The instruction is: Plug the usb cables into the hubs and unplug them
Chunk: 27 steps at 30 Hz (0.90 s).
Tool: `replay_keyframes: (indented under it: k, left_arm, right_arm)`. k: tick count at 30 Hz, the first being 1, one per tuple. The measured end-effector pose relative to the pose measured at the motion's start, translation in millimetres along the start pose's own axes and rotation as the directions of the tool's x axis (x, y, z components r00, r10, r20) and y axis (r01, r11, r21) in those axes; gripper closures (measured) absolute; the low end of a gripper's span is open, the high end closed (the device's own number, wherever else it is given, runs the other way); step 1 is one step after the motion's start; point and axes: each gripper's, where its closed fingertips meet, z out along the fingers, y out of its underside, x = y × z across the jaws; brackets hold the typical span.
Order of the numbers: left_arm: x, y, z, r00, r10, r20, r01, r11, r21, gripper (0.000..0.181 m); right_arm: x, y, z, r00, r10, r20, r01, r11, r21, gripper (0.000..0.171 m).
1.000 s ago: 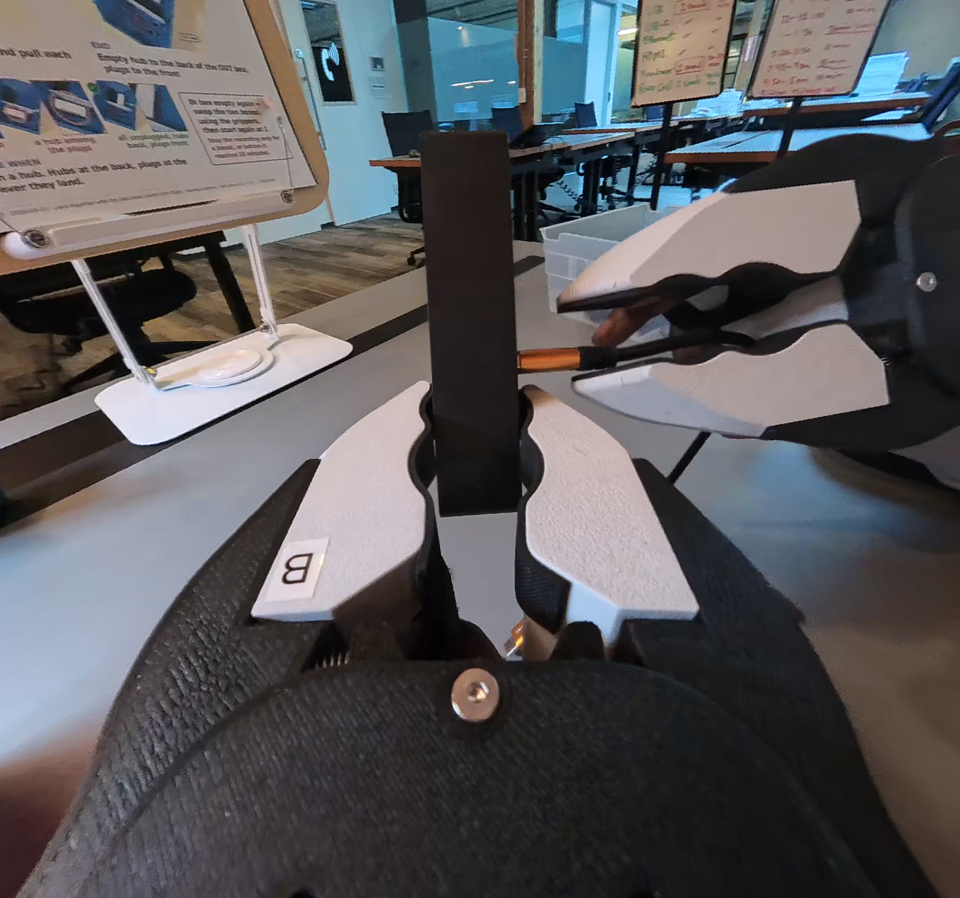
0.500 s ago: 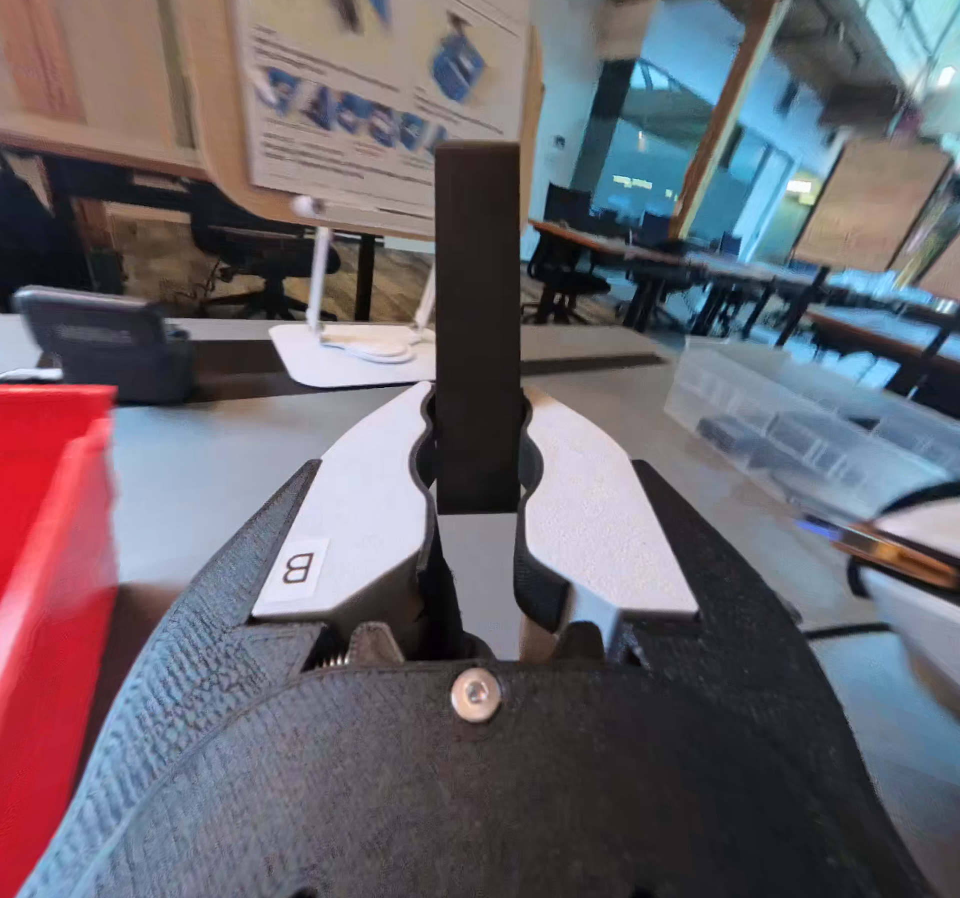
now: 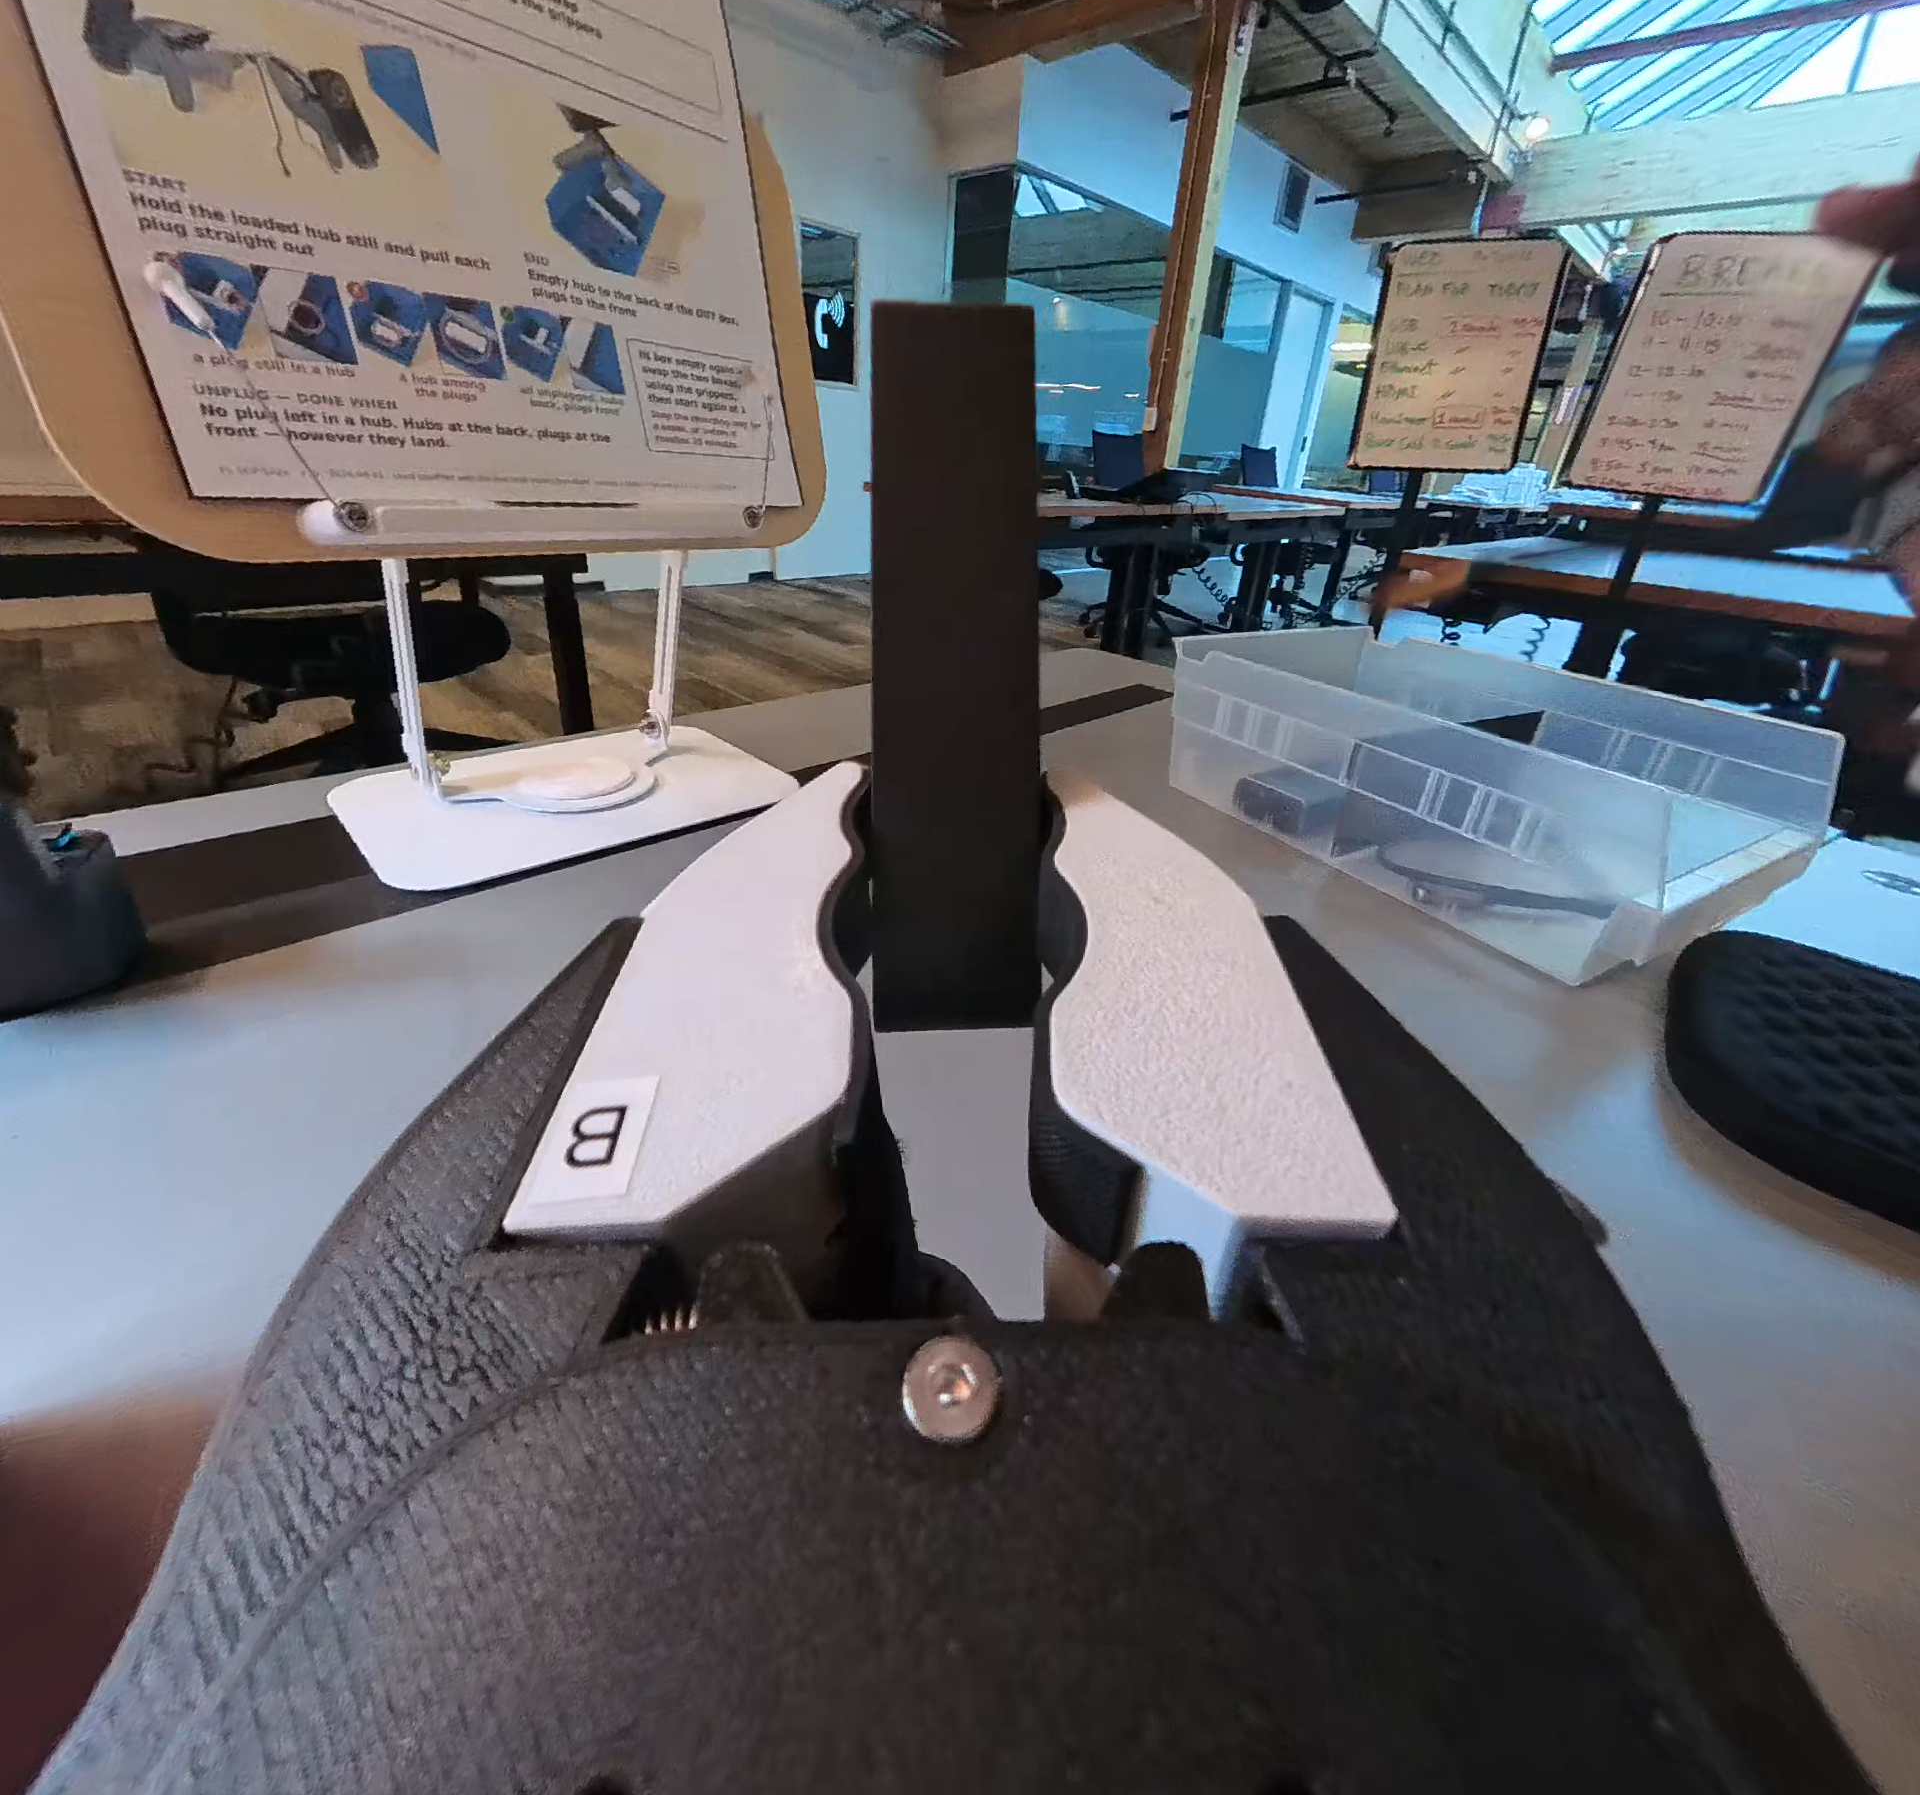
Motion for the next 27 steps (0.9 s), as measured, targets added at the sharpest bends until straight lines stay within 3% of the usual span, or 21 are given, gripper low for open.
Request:
replay_keyframes:
  k: [4, 7, 10, 16, 19, 22, 24, 27]
  left_arm:
    - [4, -1, 0, 1.000, 0.010, -0.011, -0.010, 1.000, 0.006, 0.154]
    - [7, 0, 1, 1.000, 0.017, -0.020, -0.016, 1.000, 0.003, 0.154]
    - [7, 2, 2, 1.000, 0.023, -0.020, -0.023, 1.000, -0.004, 0.154]
    - [8, 6, 3, 0.999, 0.035, -0.019, -0.035, 0.999, -0.016, 0.154]
    - [8, 6, 3, 0.999, 0.034, -0.022, -0.034, 0.999, -0.015, 0.154]
    - [8, 6, 3, 0.999, 0.037, -0.023, -0.037, 0.999, -0.017, 0.153]
    - [8, 7, 4, 0.999, 0.040, -0.023, -0.041, 0.999, -0.021, 0.153]
    - [9, 8, 4, 0.999, 0.044, -0.026, -0.044, 0.999, -0.024, 0.153]
  right_arm:
    - [95, -11, -33, 0.957, -0.172, -0.232, 0.155, 0.984, -0.089, 0.164]
    - [134, 1, -65, 0.913, -0.290, -0.286, 0.242, 0.951, -0.193, 0.164]
    - [156, 35, -93, 0.903, -0.310, -0.299, 0.208, 0.922, -0.327, 0.164]
    - [135, 114, -114, 0.961, -0.223, -0.161, 0.116, 0.859, -0.500, 0.164]
    - [119, 148, -118, 0.973, -0.222, -0.057, 0.151, 0.808, -0.570, 0.164]
    - [109, 190, -134, 0.968, -0.236, 0.089, 0.225, 0.646, -0.729, 0.163]
    - [97, 214, -150, 0.975, -0.120, 0.184, 0.220, 0.521, -0.825, 0.160]
    - [84, 227, -164, 0.956, -0.003, 0.294, 0.267, 0.428, -0.863, 0.162]
